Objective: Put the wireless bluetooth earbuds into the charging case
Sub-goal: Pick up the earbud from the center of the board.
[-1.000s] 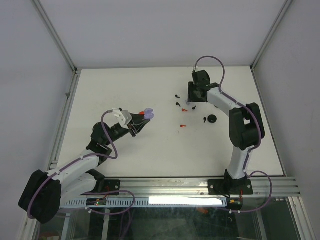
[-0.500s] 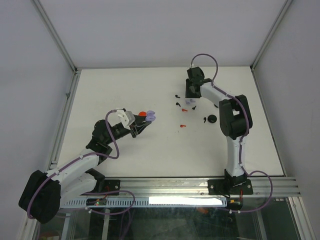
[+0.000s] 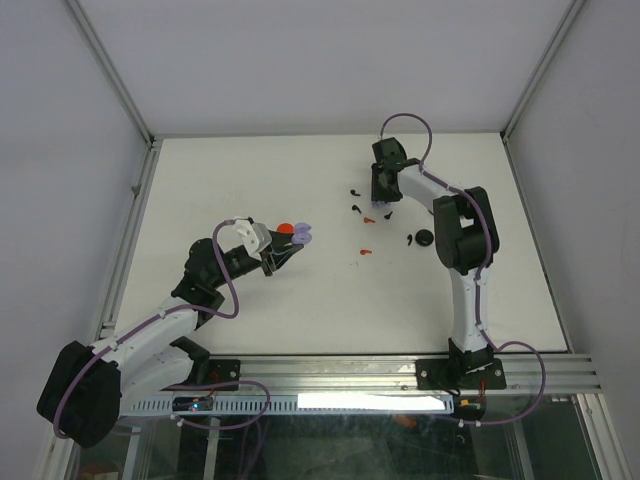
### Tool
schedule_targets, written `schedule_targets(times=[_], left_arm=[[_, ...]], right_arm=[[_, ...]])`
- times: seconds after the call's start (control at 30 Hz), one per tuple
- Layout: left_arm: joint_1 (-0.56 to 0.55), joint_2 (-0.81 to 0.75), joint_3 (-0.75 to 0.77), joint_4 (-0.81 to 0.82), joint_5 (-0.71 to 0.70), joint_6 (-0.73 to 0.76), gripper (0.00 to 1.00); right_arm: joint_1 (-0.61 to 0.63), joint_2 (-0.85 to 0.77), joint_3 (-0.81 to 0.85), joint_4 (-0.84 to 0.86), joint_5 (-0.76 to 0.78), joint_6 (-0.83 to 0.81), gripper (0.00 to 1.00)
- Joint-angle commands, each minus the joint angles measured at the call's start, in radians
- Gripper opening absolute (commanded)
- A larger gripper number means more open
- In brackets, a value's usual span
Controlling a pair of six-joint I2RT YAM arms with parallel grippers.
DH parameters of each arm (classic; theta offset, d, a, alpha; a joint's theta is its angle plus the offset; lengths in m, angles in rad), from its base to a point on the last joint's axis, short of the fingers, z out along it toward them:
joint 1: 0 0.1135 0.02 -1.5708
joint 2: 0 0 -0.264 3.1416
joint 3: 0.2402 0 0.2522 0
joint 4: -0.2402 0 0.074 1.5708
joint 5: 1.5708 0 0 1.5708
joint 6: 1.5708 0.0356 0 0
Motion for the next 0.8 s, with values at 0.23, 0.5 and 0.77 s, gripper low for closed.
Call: schedule_targets(times=[0.23,0.5,0.77], left_arm=[[0.01,-0.02,0.042,0.035,0.038,0.024,0.0],[0.012,-0.024,0.045,0.044,0.064,0.003,0.0],[0.012,-0.02,0.03,0.114,0.067,-0.06,0.0]], right_arm=[[-0.006,-0.005,0.013,-0.017,0.039,0.013,0.3],[-0.005,-0.094,-0.052,-0.007,0.011,0.025,0.22],[-0.006,-0.267,-0.159,0.045,-0.109,0.076,0.16]])
